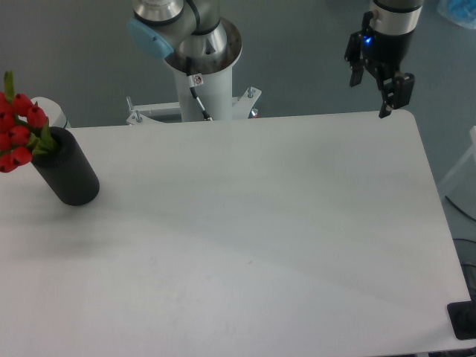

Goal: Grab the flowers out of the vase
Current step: 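Move the open gripper across the table toward the red tulips in the vase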

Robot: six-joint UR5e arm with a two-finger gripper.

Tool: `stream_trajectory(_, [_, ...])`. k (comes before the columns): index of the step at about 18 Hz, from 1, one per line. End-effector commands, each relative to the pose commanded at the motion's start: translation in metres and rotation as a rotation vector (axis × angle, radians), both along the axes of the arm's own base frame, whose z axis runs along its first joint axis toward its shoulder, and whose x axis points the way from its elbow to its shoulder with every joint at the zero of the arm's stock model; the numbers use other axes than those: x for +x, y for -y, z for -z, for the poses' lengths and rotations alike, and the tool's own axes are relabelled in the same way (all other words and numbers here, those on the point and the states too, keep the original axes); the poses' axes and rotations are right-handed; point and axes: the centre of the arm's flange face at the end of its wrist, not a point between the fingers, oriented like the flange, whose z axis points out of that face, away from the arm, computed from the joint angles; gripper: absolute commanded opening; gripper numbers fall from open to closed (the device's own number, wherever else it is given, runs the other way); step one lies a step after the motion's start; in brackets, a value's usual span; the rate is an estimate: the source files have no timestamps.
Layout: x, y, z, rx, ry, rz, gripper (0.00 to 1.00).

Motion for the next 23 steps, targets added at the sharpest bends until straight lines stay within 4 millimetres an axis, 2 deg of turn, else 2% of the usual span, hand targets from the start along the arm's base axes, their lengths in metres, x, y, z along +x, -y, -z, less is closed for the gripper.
stream_trajectory(7, [0.004, -0.009, 0.01, 0.079, 0.052, -0.049, 1.0])
stream_trajectory(11, [0.016, -0.03, 0.024, 0.281, 0.189, -0.229, 1.0])
stream_trajectory(13, [0.028, -0.038, 0.032, 0.346, 0.261, -0.309, 1.0])
stream_trajectory(17, [0.061, -0.081, 0.032, 0.373, 0.354, -0.402, 1.0])
stream_trajectory(18, [0.074, -0.09, 0.034, 0.383, 0.383, -0.405, 1.0])
stream_trajectory(20, [0.116, -0.106, 0.042, 0.441, 0.478, -0.382, 1.0])
stream_trajectory(23, [0.178, -0.122, 0.068, 0.538, 0.568, -0.311, 1.0])
